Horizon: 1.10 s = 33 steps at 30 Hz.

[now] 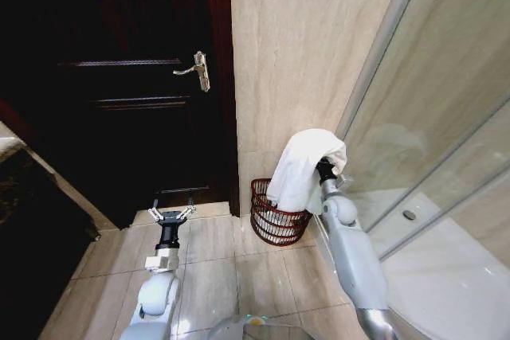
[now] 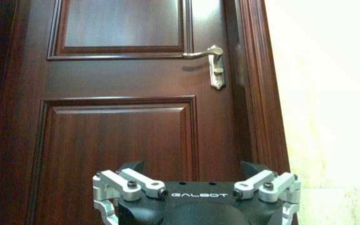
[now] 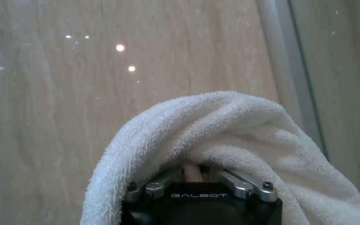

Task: Discard the used towel into the hamper.

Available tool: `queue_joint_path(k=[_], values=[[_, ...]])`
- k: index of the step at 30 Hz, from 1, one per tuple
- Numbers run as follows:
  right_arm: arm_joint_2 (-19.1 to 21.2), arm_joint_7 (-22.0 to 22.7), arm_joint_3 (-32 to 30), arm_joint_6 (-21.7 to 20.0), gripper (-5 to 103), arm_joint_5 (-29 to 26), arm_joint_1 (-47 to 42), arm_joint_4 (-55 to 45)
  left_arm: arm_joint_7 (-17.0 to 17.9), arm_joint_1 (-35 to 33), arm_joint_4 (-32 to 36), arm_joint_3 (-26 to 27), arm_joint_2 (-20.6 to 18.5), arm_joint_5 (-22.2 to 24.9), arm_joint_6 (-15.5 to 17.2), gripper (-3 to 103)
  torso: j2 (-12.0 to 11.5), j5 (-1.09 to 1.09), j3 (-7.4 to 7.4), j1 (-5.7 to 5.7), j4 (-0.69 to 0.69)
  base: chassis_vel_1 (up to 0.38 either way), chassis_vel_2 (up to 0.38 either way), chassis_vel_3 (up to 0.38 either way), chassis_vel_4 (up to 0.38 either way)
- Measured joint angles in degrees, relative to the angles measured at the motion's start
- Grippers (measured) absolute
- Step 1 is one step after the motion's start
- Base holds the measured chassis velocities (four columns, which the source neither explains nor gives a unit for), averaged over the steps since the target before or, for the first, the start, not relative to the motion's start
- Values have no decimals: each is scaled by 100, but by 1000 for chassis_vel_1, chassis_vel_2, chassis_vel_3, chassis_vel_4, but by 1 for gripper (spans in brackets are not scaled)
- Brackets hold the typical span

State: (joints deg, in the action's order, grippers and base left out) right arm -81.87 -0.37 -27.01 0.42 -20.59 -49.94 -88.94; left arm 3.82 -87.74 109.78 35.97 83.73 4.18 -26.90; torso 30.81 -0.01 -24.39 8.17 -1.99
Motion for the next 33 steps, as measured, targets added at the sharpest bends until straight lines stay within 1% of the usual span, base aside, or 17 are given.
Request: queue_joint_path(k=[3,8,12,16,23,29,33], values=[[-76,75,85,-36,6,-13,-24,0,0,2,-12,-35,-2,-8,-10,100,0,0,0,0,0,0,0,0,0],[-188,299,239,-210,6,-311,-29,-49,2,5,-30,-89,-7,-12,-37,100,1,0,-1,0,0,0,0,0,0],[-253,378,275,-226,6,-401,7,37,4,16,-34,-132,-11,-12,-58,100,2,1,-1,0,0,0,0,0,0],[-232,464,301,-247,6,-476,98,20,3,41,-26,-176,-30,-29,-57,100,2,1,-1,1,0,0,0,0,0],[-118,590,403,-349,6,-463,324,-195,4,51,34,-258,-29,-42,-43,100,2,1,-1,1,1,0,0,0,0],[-157,650,484,-386,6,-369,529,-199,3,9,34,-240,-46,-40,-52,100,3,0,-1,1,0,0,0,0,0],[-216,642,457,-368,6,-252,564,14,1,-18,33,-151,-54,-14,-76,100,3,1,-1,1,-1,0,0,0,0]])
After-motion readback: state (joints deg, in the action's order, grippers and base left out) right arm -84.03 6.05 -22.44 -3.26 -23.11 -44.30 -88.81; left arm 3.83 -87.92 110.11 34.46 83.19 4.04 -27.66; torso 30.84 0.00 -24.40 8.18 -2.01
